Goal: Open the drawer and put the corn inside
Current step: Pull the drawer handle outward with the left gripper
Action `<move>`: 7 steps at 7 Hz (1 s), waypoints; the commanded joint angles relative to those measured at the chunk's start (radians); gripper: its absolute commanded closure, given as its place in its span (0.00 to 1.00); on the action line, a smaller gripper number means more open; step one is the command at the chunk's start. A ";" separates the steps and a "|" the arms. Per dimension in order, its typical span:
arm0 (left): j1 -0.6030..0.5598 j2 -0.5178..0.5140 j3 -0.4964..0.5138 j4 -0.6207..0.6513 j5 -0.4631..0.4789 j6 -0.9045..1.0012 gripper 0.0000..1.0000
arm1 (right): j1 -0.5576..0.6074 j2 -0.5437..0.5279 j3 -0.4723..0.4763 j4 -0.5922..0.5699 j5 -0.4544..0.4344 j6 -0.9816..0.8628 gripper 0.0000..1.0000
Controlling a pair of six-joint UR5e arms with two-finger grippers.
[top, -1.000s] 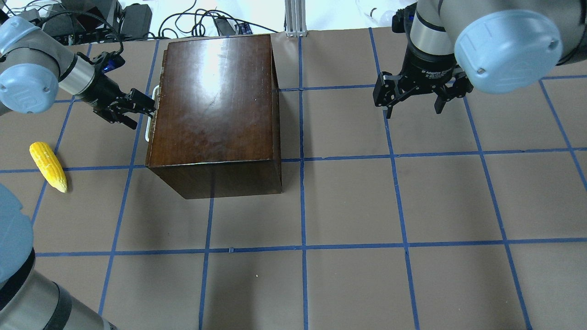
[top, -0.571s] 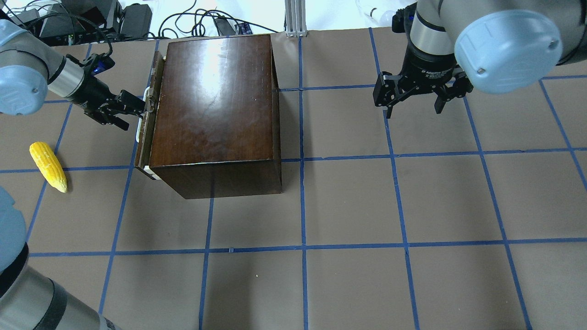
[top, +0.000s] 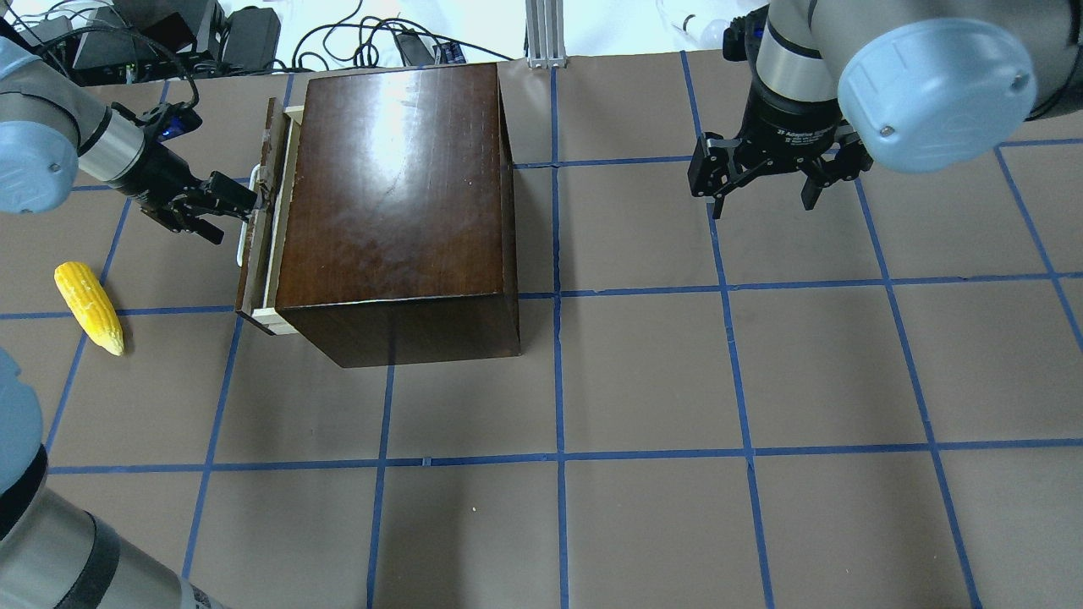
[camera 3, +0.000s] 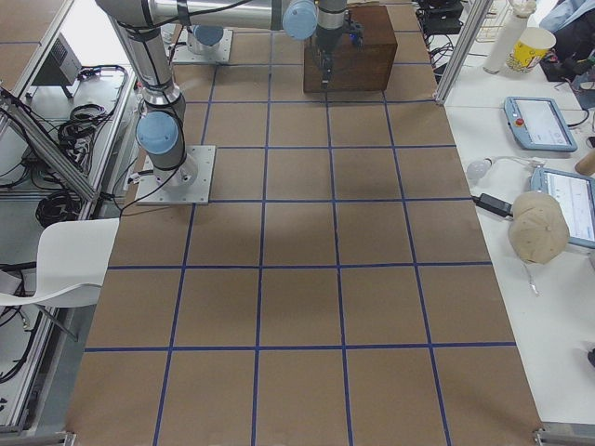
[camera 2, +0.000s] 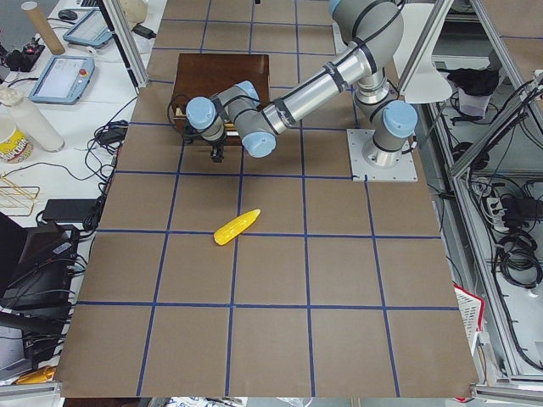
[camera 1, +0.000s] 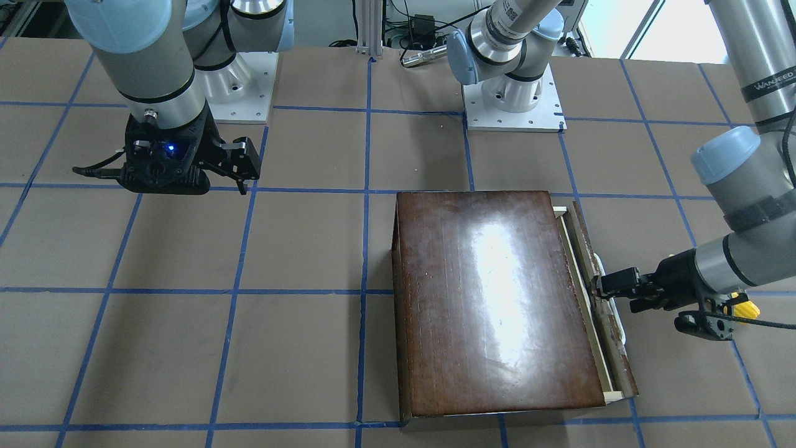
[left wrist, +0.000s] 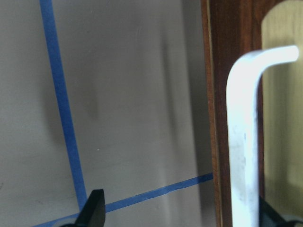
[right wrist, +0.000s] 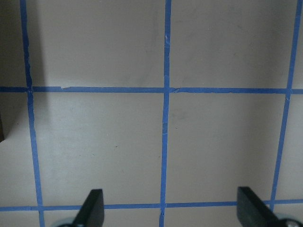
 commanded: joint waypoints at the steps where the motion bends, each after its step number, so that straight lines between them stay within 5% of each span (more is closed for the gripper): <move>1: 0.005 0.000 0.000 -0.002 0.002 0.003 0.00 | 0.000 -0.001 0.000 0.001 0.000 0.000 0.00; 7: 0.007 0.001 0.011 -0.017 -0.003 0.009 0.00 | 0.000 0.000 0.000 0.001 0.000 0.000 0.00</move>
